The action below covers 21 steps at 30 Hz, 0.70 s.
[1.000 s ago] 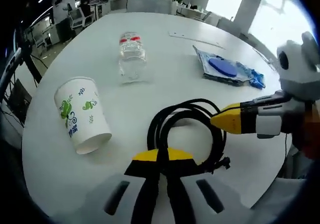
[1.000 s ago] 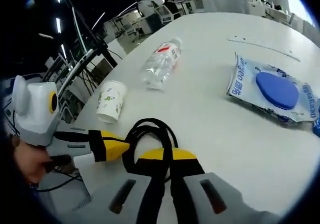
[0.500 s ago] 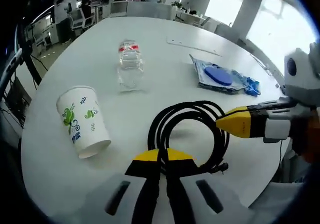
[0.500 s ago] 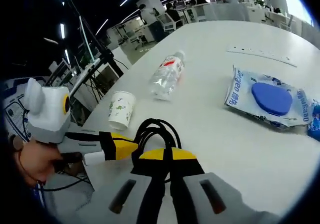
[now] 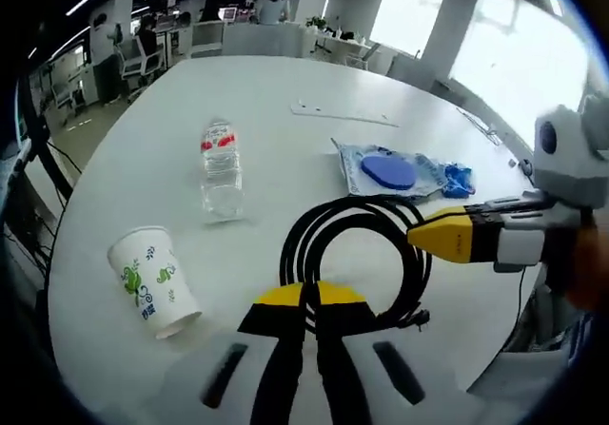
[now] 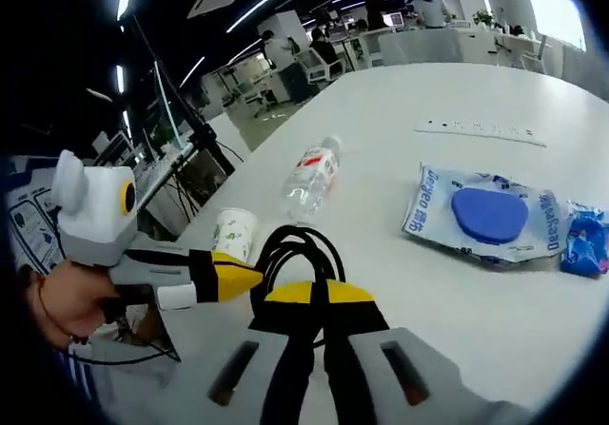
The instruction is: Arrange the tabletop items into an orderly group along one side of the table until the central work area is clear of visible clutter.
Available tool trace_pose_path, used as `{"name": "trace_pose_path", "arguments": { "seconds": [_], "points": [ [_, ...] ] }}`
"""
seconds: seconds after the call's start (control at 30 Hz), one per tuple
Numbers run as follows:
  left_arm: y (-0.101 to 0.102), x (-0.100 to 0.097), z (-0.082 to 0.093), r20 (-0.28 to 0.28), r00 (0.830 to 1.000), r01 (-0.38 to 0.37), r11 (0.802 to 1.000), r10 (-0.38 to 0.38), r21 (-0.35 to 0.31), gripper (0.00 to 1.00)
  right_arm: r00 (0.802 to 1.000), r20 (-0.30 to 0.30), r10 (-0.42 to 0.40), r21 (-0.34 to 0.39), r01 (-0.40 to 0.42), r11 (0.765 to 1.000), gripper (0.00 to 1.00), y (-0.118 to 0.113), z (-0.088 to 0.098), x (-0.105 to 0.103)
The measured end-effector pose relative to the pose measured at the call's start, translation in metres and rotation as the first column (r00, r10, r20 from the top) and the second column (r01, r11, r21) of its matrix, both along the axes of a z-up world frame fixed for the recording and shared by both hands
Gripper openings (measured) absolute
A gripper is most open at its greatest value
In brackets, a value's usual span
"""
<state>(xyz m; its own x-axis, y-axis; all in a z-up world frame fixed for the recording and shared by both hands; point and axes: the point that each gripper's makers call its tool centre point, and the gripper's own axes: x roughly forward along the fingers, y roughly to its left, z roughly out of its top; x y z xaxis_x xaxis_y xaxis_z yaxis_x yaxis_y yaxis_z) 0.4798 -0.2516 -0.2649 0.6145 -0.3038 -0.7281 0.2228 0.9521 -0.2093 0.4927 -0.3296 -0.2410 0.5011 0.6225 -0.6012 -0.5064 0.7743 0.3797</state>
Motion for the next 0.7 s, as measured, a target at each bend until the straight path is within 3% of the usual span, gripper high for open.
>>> {"name": "trace_pose_path", "arguments": {
  "seconds": [0.43, 0.7],
  "points": [
    [-0.044, 0.015, 0.03, 0.055, 0.991, 0.124, 0.992, -0.124, 0.002, 0.0, 0.993, 0.047, -0.108, 0.035, 0.107, 0.994, 0.0, -0.046, 0.027, 0.005],
    [-0.08, 0.022, 0.048, 0.084, 0.973, 0.214, 0.977, -0.214, 0.014, 0.0, 0.981, 0.069, -0.183, 0.05, 0.18, 0.982, 0.0, -0.081, 0.039, 0.006]
  ]
}}
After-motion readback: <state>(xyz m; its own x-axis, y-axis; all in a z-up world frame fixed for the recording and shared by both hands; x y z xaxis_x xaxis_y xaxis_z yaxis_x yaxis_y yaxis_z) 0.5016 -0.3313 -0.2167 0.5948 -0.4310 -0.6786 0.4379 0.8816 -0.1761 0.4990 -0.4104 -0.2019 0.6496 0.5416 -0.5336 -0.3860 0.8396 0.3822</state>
